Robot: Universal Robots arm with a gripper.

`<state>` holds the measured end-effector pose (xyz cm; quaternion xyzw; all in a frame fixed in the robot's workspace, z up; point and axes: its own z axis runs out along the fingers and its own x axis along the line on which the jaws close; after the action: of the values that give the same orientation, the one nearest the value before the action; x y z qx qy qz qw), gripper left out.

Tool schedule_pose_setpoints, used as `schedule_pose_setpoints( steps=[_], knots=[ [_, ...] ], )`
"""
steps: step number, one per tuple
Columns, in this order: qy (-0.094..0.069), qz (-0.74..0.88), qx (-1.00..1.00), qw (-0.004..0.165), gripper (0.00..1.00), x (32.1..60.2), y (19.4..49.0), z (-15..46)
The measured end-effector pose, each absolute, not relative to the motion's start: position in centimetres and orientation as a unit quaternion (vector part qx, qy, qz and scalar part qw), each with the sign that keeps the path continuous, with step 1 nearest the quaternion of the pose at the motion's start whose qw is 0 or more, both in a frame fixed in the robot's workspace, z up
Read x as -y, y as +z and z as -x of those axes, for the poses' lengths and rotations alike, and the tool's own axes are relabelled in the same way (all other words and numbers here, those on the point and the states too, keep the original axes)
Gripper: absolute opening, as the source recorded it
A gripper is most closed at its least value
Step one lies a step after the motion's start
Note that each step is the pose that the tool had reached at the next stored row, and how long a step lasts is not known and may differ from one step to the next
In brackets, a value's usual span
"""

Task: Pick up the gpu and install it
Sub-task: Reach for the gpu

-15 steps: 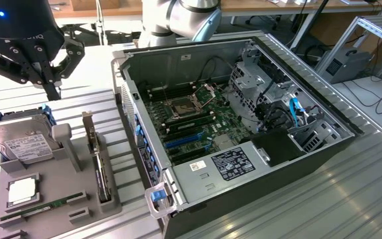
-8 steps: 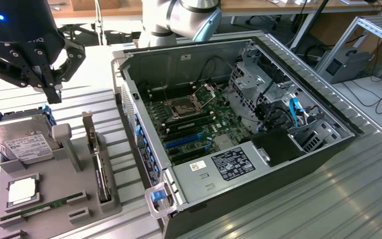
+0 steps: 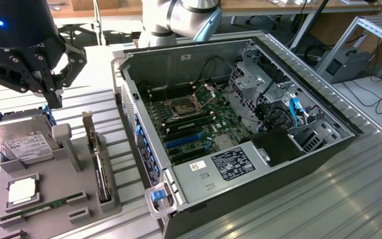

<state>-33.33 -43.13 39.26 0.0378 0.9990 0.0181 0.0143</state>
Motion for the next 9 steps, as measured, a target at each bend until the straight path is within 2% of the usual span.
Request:
schedule_pose_setpoints(
  steps=[9],
  knots=[
    [0.018,-0.038,-0.999,0.014,0.11,43.66,39.25,33.33]
  ],
)
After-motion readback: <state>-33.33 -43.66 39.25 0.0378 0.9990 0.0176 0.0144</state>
